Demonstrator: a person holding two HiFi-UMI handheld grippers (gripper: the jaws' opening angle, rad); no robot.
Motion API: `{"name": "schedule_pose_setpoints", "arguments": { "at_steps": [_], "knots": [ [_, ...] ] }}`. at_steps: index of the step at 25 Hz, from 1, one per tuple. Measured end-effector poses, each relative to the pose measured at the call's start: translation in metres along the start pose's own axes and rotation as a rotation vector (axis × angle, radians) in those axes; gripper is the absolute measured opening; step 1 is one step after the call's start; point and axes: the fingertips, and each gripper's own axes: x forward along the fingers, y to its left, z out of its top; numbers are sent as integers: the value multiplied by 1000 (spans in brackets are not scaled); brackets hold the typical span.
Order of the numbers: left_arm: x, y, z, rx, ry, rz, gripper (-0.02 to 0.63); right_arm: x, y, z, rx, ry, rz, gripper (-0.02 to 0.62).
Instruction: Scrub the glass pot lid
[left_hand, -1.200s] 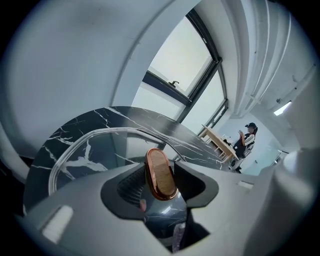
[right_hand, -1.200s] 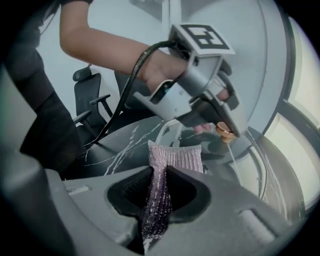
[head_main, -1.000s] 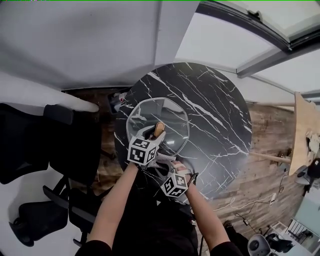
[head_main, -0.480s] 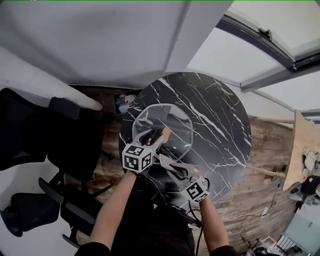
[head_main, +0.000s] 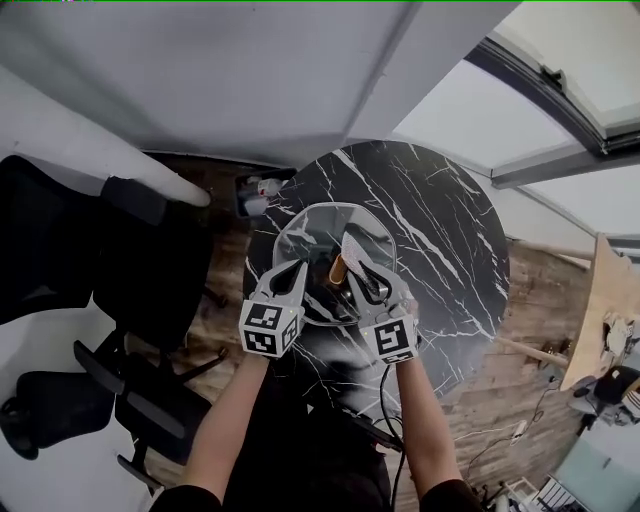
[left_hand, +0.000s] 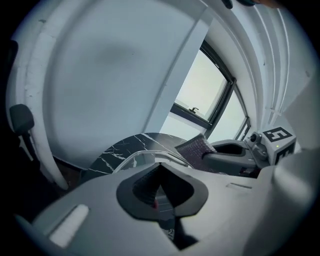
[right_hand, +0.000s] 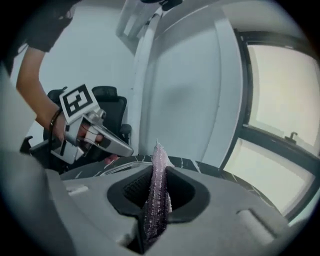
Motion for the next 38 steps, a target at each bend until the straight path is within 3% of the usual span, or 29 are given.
{"name": "schedule_pose_setpoints", "arguments": {
  "at_steps": [10,21,26,38],
  "knots": [
    [-12,17,-4,-13,-22,41,2,26,42,-35,-196,175,94,77],
    [-27,19,-33,-66,1,80,2,9,65,-35,-476,193,84,77],
    [-36,23,-35,-89,-17,100,2,-1,90,-45,-496,188,144,78],
    [-51,16,-36,-57,-29,88,2,-9,117,-66,-459,160,210,78]
  ]
}}
